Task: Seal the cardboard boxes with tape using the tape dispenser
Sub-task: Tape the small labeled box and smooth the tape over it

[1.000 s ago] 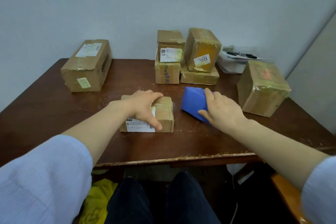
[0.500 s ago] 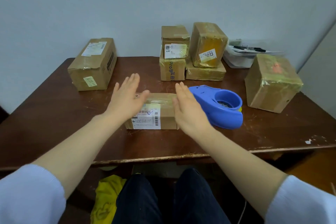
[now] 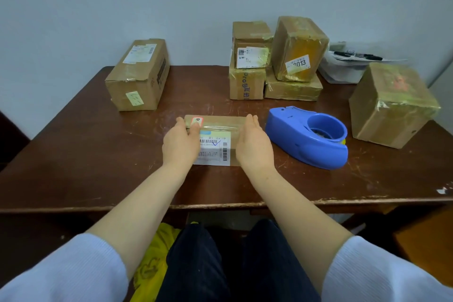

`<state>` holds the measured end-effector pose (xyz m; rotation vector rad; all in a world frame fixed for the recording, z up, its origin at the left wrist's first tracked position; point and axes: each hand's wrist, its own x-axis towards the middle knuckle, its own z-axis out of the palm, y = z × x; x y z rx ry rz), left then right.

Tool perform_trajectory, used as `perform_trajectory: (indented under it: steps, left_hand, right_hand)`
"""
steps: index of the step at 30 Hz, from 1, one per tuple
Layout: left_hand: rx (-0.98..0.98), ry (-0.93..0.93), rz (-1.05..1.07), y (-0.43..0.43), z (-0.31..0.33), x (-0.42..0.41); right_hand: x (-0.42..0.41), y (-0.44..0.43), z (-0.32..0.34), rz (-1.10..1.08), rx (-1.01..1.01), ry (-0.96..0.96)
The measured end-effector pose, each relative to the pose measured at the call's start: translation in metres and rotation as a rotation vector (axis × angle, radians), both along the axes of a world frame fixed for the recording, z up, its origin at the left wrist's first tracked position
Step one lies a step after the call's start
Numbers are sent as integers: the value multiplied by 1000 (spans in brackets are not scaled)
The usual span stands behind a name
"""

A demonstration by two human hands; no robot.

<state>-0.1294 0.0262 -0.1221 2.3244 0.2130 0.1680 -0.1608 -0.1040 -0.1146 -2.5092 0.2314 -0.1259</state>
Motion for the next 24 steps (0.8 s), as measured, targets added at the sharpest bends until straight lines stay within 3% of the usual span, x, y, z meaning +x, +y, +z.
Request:
perform_trajectory:
  steps: [6,15,24]
  left_hand:
    - [-94,-37,63,-2,-5,4]
    - [-69,-74,153,-4,-9,5]
    - [53,-114,229,-1,-17,10]
  right_hand:
    - [0,-2,-2,-93,156,-29]
    - [9,-6,-14,-203,621,-97]
    - [33,-7,-25,-274,708,-237]
